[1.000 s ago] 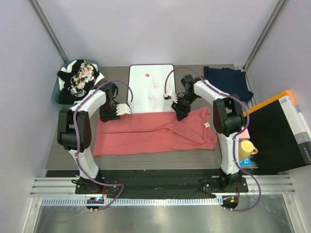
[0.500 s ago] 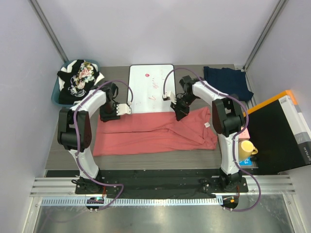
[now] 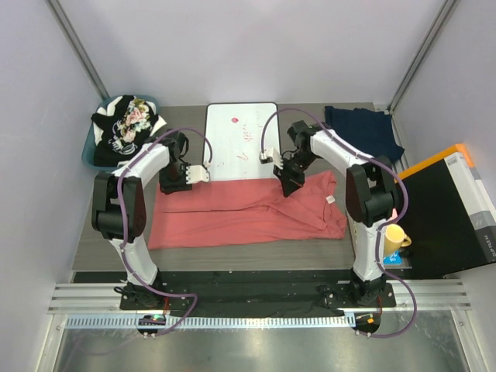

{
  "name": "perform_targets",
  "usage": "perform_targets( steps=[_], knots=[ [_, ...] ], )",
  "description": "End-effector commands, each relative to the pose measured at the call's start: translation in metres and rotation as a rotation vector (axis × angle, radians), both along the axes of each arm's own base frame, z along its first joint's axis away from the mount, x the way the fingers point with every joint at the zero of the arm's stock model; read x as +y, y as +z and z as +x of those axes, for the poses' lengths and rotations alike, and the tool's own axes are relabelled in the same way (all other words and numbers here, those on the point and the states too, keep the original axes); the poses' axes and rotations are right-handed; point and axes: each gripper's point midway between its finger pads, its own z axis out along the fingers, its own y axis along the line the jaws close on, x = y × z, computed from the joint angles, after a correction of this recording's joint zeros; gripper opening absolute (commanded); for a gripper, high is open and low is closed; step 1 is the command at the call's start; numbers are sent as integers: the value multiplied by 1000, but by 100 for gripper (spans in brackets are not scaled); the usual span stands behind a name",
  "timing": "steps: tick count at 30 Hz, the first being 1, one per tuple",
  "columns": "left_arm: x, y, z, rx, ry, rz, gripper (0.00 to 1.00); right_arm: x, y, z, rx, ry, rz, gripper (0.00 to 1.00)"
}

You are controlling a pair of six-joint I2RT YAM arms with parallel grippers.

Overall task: Fold and stack the t-shirts
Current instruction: Fold the other side of the tshirt into a rectangle

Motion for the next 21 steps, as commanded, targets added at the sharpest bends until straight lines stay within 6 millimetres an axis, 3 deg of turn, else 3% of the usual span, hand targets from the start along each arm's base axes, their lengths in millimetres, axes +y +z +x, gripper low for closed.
perform_targets(
  steps=[1, 19, 21],
  knots=[
    [-6, 10, 4, -29, -19, -19, 46, 9, 42, -38, 3, 80, 60, 1],
    [-17, 12, 5, -31, -90, 10, 46, 43, 52, -146, 115, 305, 77, 1],
    [-18, 11, 6, -33, -96, 12, 46, 49, 55, -154, 119, 331, 76, 8]
  ],
)
